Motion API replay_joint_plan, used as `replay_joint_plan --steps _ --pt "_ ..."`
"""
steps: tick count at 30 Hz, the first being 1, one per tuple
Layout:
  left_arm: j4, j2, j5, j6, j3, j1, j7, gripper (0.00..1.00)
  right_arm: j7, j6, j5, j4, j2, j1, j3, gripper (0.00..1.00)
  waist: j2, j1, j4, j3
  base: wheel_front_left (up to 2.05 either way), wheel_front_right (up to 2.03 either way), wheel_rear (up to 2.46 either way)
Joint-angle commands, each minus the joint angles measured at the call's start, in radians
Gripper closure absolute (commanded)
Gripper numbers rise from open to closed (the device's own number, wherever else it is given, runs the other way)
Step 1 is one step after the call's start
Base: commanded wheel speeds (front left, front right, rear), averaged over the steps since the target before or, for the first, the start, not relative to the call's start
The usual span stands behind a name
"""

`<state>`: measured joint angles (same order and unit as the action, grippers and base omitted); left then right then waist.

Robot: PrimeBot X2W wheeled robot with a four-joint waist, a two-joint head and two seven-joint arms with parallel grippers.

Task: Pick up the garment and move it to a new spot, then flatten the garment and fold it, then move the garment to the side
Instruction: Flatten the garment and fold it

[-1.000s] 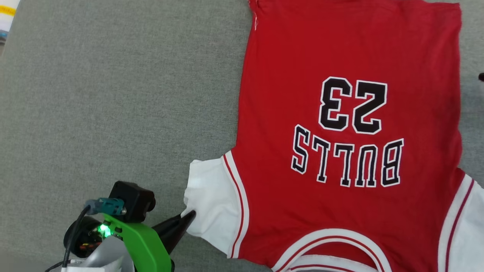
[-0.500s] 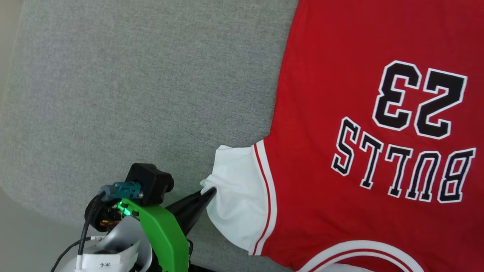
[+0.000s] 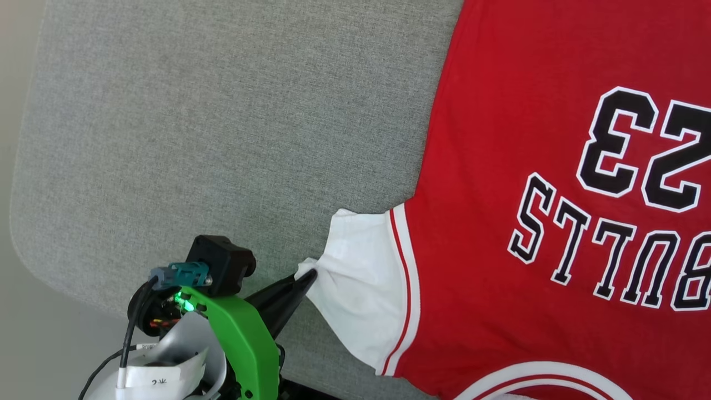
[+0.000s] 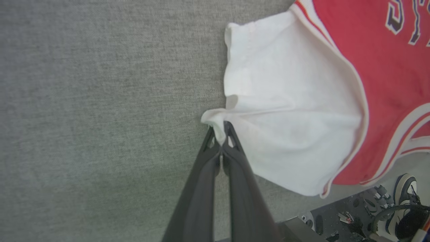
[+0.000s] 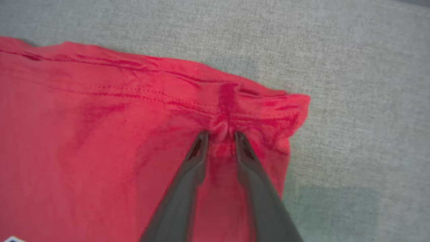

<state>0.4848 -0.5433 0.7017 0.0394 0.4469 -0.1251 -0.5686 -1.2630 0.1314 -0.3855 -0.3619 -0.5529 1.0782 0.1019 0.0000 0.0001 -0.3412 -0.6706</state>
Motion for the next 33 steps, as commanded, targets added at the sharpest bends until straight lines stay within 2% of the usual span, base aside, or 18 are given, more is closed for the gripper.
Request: replay_joint_plan --steps 1,9,16,33 --pt "-0.003 0.002 -0.014 -0.001 -0.002 -0.02 0.003 1.0 0.0 -0.001 -0.008 -0.034 0.014 -0.039 -0.017 1.0 0.0 -0.0001 0.002 0.007 0.0 0.0 0.0" --pt "-0.008 -0.007 -0.014 0.007 -0.008 -0.015 0.001 1.0 0.043 -0.001 -0.014 -0.071 -0.001 -0.078 -0.029 1.0 0.0 -0.0001 0.023 0.066 0.0 0.0 0.0" --pt "-0.032 -0.018 0.01 0.023 -0.027 0.002 -0.011 1.0 0.086 -0.001 -0.045 -0.078 -0.009 -0.194 -0.04 1.0 0.0 -0.0001 0.07 0.166 0.0 0.0 0.0" --pt "-0.067 -0.035 0.084 0.069 -0.081 0.107 -0.006 1.0 0.097 -0.001 -0.2 0.111 0.023 -0.614 -0.029 1.0 0.0 -0.0001 0.232 0.412 0.0 0.0 0.0"
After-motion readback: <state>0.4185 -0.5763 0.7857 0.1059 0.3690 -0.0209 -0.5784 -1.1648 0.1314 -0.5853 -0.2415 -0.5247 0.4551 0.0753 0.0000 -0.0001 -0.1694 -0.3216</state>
